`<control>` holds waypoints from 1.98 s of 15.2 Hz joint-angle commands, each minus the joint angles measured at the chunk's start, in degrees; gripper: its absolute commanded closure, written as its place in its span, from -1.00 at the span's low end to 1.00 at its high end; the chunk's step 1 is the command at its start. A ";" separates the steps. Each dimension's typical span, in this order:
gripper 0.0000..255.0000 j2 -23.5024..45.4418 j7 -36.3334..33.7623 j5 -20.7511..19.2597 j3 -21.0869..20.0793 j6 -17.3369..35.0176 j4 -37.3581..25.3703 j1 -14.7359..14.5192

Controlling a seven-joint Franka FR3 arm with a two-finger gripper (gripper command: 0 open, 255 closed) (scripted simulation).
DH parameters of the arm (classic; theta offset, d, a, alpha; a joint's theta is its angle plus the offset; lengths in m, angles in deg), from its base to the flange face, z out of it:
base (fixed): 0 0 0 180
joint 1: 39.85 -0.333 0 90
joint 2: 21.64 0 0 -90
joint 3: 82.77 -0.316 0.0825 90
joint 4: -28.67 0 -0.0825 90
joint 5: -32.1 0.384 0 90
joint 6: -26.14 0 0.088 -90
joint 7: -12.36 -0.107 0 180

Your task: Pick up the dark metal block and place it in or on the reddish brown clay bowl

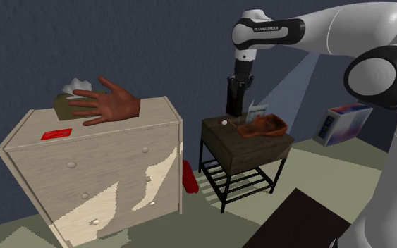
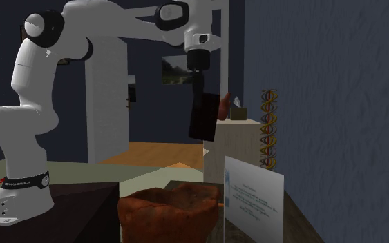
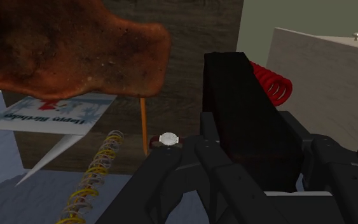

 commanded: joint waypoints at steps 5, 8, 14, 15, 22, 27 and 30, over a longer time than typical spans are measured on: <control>1.00 -1.37 4.88 0.14 1.91 -1.95 -0.57 3.03; 1.00 -1.64 8.60 0.38 3.37 -2.94 -1.24 5.34; 1.00 -0.46 16.30 1.35 6.28 -5.58 -4.88 10.37; 1.00 -0.02 17.60 1.59 6.75 -6.11 -5.81 11.28; 1.00 0.31 20.98 1.98 7.90 -3.30 -3.23 13.35; 1.00 -0.39 20.91 1.75 7.81 0.85 1.60 13.01; 1.00 -0.61 20.90 1.69 7.76 3.25 4.20 12.87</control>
